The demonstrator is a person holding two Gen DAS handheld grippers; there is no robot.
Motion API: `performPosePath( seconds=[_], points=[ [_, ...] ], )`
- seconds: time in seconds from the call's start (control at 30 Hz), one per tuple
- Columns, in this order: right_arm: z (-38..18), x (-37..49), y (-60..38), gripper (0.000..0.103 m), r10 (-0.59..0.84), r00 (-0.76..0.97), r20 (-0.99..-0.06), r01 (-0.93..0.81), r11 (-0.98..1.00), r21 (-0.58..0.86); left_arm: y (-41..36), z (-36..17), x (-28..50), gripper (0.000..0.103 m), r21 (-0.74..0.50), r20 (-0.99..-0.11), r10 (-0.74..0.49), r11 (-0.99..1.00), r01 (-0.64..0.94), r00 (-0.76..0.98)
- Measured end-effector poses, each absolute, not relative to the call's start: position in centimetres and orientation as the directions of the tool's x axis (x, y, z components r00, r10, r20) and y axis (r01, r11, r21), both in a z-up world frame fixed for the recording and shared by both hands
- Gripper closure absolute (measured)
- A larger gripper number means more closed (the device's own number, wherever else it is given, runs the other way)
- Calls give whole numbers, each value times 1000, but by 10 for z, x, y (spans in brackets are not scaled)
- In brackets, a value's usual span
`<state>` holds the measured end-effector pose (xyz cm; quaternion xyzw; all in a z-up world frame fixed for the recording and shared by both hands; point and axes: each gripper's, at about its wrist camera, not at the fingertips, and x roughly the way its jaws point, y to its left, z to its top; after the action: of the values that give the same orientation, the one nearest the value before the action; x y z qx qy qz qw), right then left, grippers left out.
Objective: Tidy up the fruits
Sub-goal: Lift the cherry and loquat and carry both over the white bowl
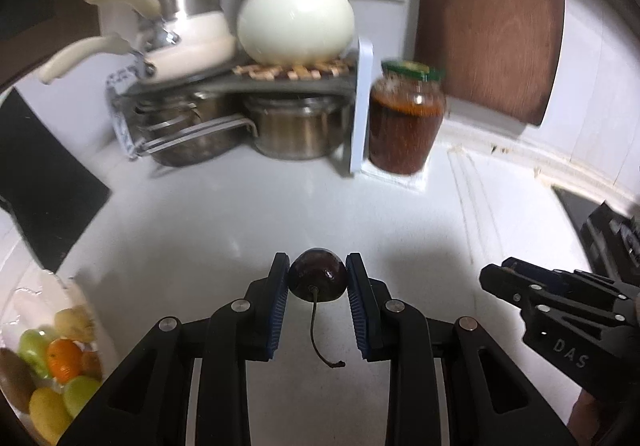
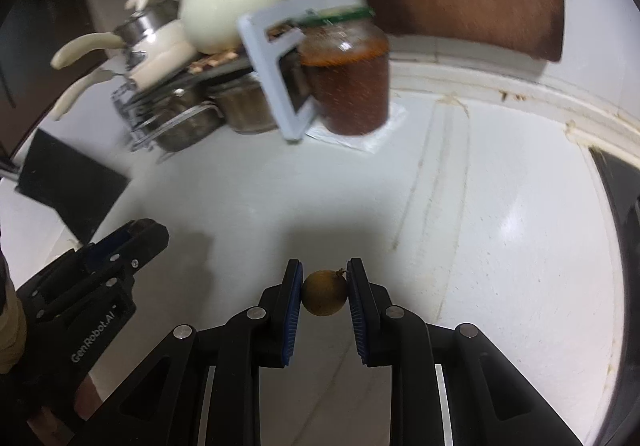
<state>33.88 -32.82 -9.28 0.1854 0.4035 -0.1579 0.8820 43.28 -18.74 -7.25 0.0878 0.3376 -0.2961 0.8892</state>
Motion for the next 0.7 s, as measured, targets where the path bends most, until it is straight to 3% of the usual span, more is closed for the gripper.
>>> performPosePath(
  seconds=[0.3,0.7],
  points=[
    [-48,341,-295,79,-95,709,-699,306,934,184,-139,-33,412,74,-64,-580,-445,860,507,682],
    [-16,363,-230,79,73,771,-632,73,977,202,-62,2,387,74,-42,-516,-319,936,349,795]
  ],
)
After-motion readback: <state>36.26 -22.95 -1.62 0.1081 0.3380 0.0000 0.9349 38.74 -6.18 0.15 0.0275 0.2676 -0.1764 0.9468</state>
